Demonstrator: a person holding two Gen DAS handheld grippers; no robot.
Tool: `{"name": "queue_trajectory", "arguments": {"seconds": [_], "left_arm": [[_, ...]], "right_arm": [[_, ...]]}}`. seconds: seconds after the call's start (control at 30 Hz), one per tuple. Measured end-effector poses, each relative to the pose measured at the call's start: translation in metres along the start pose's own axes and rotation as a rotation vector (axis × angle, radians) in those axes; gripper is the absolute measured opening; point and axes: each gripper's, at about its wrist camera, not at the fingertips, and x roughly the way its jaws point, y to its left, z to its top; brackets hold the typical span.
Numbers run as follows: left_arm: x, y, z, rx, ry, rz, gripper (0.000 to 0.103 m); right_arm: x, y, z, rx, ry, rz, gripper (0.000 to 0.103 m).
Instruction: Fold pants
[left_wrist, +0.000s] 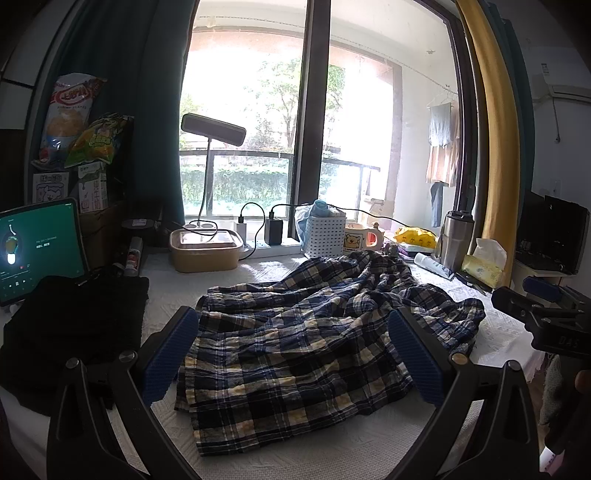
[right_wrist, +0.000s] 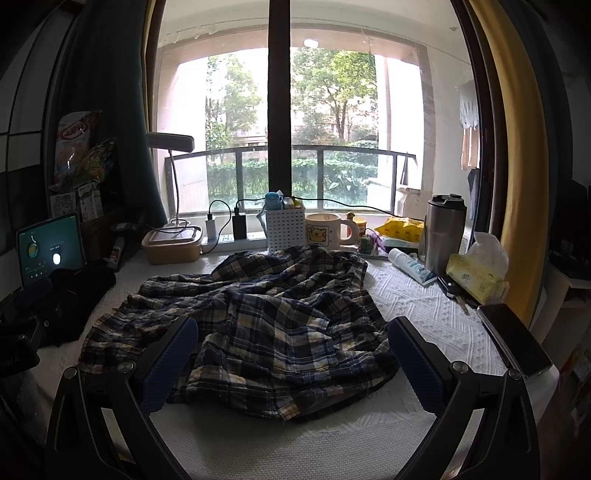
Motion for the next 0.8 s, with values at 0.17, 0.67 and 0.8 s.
{"name": "queue_trajectory", "arguments": {"seconds": [0.17,0.67,0.8], "left_arm": [[-0.001,0.000,0.001,0.000,-0.001,-0.004,0.102],[0.008,0.004,0.008,0.019,0.018,-0.008,0.102],[0.035,0.021,0.020,-0.005,0.096,-0.035,0.102]], "right_arm": [[0.000,-0.001,0.000,0.003,0.001,-0.001,0.103],[0.006,-0.004,-0.001,0.007,0.011,-0.006,0.103],[0.019,-0.016,0.004,0.030,0.032,0.017,0.103]]}}
